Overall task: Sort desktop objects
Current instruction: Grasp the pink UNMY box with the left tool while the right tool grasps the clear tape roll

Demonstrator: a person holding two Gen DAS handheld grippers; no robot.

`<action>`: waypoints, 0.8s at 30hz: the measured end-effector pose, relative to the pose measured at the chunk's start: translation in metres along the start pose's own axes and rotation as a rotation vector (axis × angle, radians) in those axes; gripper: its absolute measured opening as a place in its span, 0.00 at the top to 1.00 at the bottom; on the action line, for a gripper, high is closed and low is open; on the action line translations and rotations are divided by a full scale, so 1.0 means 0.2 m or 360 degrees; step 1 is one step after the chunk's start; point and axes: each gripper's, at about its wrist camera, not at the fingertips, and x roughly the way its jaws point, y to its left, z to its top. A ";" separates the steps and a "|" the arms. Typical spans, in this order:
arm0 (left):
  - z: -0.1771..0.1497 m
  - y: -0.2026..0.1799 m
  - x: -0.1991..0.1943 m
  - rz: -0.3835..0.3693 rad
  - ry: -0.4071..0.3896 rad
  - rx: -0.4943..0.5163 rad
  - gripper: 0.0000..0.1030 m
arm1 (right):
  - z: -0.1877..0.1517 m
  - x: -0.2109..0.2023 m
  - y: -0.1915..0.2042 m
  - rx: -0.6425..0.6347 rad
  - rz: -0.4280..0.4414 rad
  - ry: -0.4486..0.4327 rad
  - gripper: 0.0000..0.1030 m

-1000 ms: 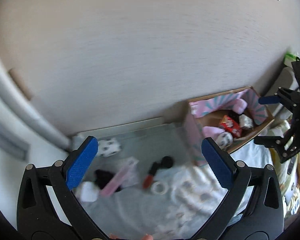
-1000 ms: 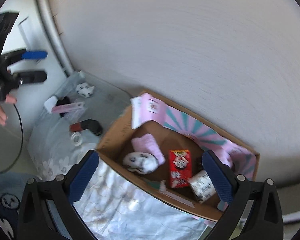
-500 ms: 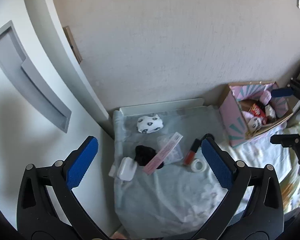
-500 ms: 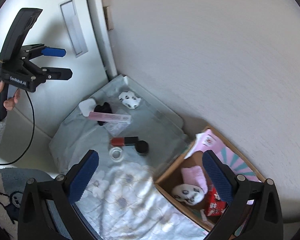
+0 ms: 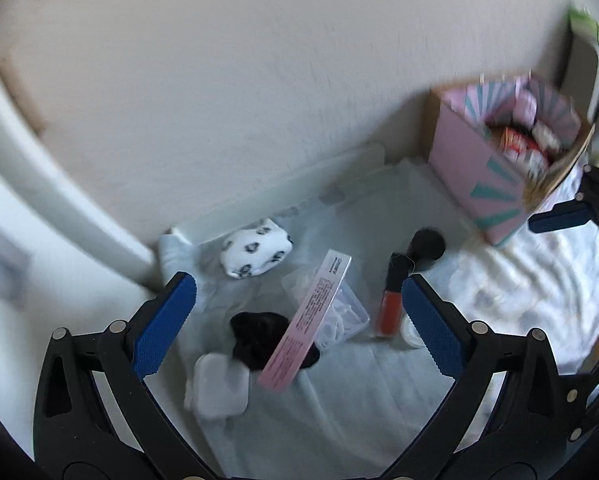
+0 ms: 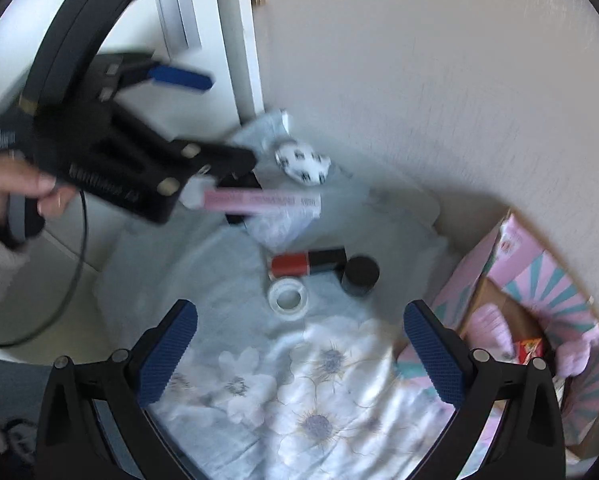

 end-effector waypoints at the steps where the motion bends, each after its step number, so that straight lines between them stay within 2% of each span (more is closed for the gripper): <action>1: -0.02 0.00 0.06 -0.0015 0.0022 0.0016 0.03 | -0.03 0.04 0.01 0.0013 -0.0032 -0.0014 0.00; 3: -0.04 -0.01 0.13 -0.0047 0.0042 0.0026 0.10 | -0.06 0.12 0.01 0.0047 -0.0067 -0.0017 0.00; 6: -0.09 -0.02 0.22 -0.0075 0.0050 0.0063 0.16 | -0.10 0.21 0.00 0.0119 -0.0084 -0.0050 0.02; 11: -0.14 -0.03 0.29 -0.0097 0.0034 0.0094 0.21 | -0.12 0.31 0.04 0.0105 -0.0134 -0.0104 0.05; 14: -0.16 -0.02 0.30 -0.0115 0.0031 0.0084 0.26 | -0.11 0.36 0.06 0.0097 -0.0163 -0.0112 0.08; 18: -0.17 -0.01 0.30 -0.0144 0.0005 0.0072 0.34 | -0.09 0.41 0.06 0.0115 -0.0163 -0.0117 0.20; 20: -0.18 0.00 0.30 -0.0151 -0.0001 0.0070 0.37 | -0.09 0.44 0.06 0.0120 -0.0167 -0.0114 0.23; 24: -0.17 0.01 0.31 -0.0171 -0.0003 0.0064 0.51 | -0.09 0.47 0.08 0.0127 -0.0155 -0.0112 0.27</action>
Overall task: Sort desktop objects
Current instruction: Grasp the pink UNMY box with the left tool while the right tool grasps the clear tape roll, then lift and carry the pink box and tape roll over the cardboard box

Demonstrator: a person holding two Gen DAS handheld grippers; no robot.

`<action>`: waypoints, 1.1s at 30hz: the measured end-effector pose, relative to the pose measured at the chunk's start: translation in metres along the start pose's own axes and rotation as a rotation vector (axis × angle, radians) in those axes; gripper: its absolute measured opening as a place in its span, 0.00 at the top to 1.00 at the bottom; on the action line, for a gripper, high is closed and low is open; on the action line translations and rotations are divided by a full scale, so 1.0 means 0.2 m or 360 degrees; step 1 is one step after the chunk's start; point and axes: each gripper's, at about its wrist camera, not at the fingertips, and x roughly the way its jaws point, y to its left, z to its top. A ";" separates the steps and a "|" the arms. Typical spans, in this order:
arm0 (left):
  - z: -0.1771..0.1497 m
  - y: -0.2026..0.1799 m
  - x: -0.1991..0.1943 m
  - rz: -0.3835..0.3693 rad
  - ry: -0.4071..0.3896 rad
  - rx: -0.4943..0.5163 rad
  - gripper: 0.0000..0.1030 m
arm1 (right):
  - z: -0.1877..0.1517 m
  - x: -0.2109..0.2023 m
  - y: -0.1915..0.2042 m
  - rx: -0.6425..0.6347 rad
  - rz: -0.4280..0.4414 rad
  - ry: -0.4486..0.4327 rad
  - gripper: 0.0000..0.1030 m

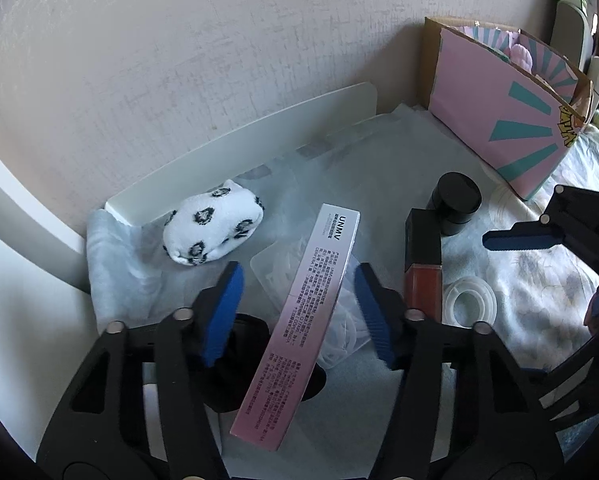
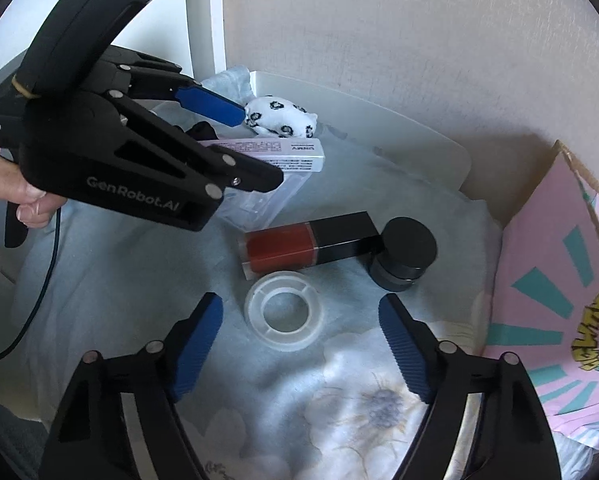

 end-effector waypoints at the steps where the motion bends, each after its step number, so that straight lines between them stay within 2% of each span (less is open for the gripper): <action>1: 0.00 0.00 0.00 -0.0003 0.0001 -0.0004 0.53 | 0.00 0.00 0.01 -0.0002 -0.0003 0.0000 0.28; 7: -0.01 0.01 -0.01 -0.0040 0.0009 -0.0007 0.66 | -0.01 0.01 0.01 0.0013 0.0007 0.0002 0.31; 13: 0.00 0.01 -0.01 -0.0054 0.0024 -0.0010 0.76 | -0.01 0.03 0.01 0.0002 0.0034 -0.0004 0.42; 17: 0.01 0.02 -0.04 -0.0080 0.0006 -0.0022 0.80 | 0.00 0.02 0.01 0.0001 0.0092 -0.0018 0.61; 26: 0.04 0.02 -0.08 -0.0084 -0.0024 -0.0053 0.80 | -0.01 -0.01 -0.01 0.0018 0.0099 -0.0048 0.61; 33: 0.07 0.04 -0.12 -0.0088 0.0033 -0.0152 0.80 | 0.00 -0.06 -0.01 0.0002 0.0095 -0.0060 0.61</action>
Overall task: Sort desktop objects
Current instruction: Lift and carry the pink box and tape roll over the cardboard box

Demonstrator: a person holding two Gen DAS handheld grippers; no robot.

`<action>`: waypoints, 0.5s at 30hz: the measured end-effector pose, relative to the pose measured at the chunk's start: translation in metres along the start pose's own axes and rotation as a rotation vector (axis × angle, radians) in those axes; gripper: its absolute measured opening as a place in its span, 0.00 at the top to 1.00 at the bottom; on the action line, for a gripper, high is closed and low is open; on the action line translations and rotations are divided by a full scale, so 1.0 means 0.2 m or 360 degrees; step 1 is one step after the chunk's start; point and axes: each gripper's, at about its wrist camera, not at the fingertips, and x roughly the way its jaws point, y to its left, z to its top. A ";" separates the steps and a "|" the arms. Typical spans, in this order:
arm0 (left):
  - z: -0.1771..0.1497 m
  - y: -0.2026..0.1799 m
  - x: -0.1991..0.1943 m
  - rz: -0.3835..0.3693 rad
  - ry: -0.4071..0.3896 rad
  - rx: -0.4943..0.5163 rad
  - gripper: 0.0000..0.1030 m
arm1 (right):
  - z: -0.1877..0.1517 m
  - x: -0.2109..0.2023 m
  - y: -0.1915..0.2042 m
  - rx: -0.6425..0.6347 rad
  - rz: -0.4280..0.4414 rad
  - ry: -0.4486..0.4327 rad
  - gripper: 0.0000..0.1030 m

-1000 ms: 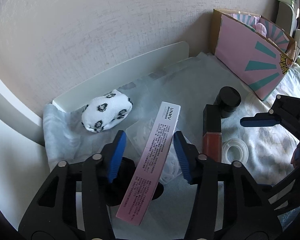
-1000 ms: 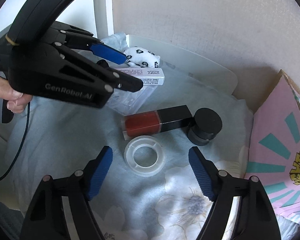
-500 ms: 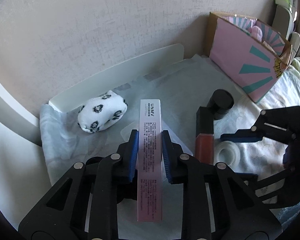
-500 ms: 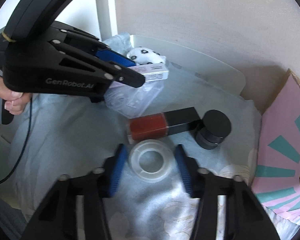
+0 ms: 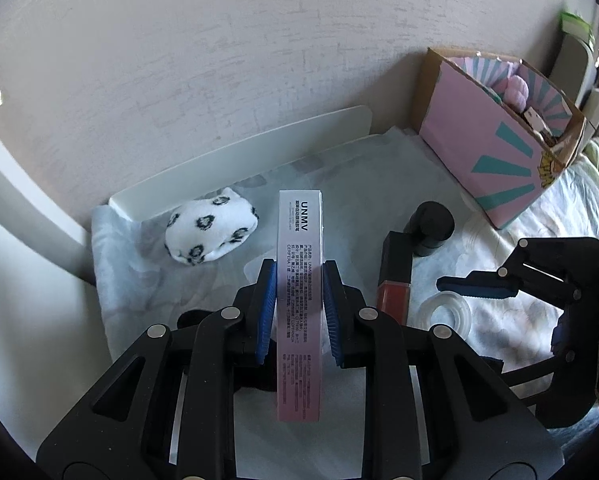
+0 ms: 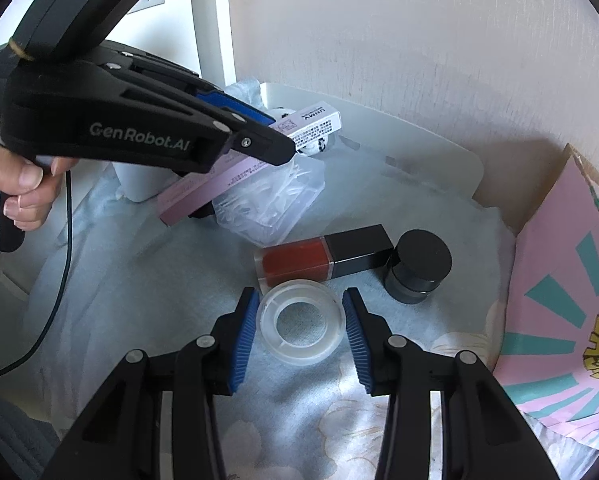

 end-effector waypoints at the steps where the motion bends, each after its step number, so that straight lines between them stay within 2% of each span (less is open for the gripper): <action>1: 0.01 0.00 -0.01 -0.0003 0.0000 -0.0014 0.80 | 0.01 -0.01 0.00 0.0001 0.0000 0.0003 0.61; 6: 0.04 -0.02 -0.11 0.0004 -0.0012 -0.0050 0.80 | 0.05 -0.10 -0.02 0.0010 -0.0016 0.0006 0.61; 10: 0.09 -0.04 -0.21 0.0072 -0.0062 -0.0090 0.80 | 0.12 -0.18 -0.03 0.0018 -0.0042 -0.0029 0.61; 15: 0.14 -0.02 -0.36 0.0105 -0.0106 -0.0211 0.80 | 0.21 -0.33 -0.07 0.0036 -0.0078 -0.0097 0.61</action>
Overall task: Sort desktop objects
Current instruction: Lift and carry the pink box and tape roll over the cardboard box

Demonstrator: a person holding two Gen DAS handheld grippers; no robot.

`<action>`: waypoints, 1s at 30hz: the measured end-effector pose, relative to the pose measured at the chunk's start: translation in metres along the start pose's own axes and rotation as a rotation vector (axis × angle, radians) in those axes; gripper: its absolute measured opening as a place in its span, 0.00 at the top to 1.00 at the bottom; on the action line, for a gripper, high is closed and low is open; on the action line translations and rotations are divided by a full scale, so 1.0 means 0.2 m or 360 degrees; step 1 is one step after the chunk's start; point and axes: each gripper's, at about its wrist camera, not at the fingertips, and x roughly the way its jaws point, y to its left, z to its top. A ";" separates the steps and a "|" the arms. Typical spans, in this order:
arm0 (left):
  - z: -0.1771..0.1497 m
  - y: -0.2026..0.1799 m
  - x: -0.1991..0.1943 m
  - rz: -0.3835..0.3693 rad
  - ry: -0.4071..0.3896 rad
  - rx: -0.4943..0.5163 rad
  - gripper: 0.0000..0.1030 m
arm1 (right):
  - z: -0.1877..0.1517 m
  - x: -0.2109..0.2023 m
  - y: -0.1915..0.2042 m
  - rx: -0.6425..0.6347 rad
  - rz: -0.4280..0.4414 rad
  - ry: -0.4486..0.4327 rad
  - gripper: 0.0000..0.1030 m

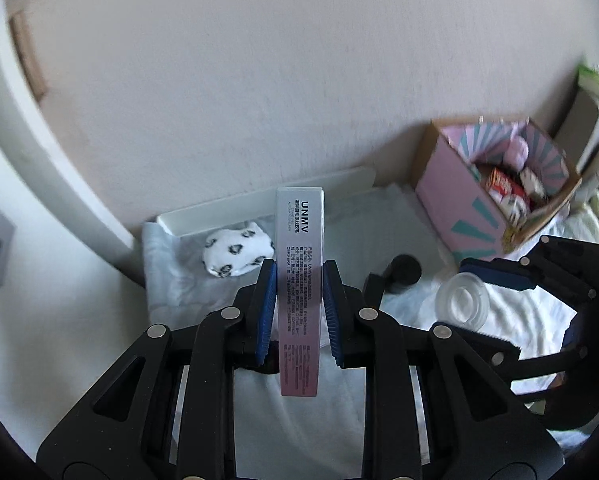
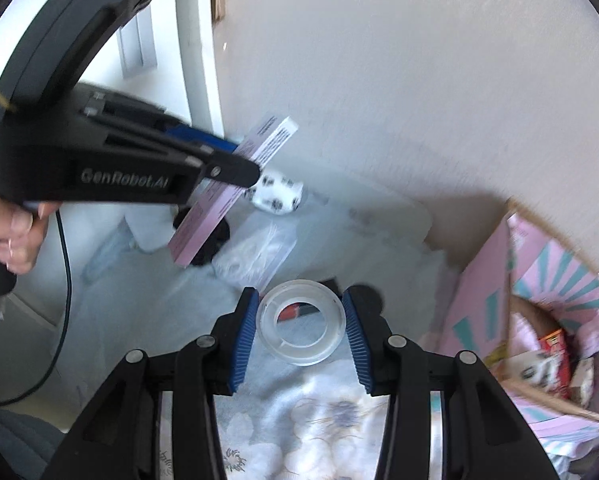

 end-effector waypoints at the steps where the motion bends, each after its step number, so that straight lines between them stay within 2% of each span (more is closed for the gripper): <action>1: 0.01 0.01 -0.02 0.0018 -0.0008 -0.0013 0.80 | 0.02 -0.02 -0.01 0.0006 -0.0005 -0.0013 0.61; 4: 0.06 0.03 -0.14 0.0112 -0.0048 -0.0042 0.80 | 0.06 -0.09 -0.05 0.0034 -0.0024 -0.0047 0.61; 12: 0.20 0.02 -0.33 0.0109 -0.0088 -0.0091 0.80 | 0.09 -0.28 -0.29 0.0253 -0.0016 -0.0145 0.61; 17: 0.37 -0.16 -0.34 0.0119 -0.0090 -0.0034 0.80 | 0.10 -0.39 -0.48 0.0330 -0.0075 -0.0168 0.61; 30: 0.70 -0.66 -0.16 -0.0057 -0.0075 0.0112 0.80 | 0.05 -0.59 -0.96 0.0422 -0.0309 -0.0175 0.61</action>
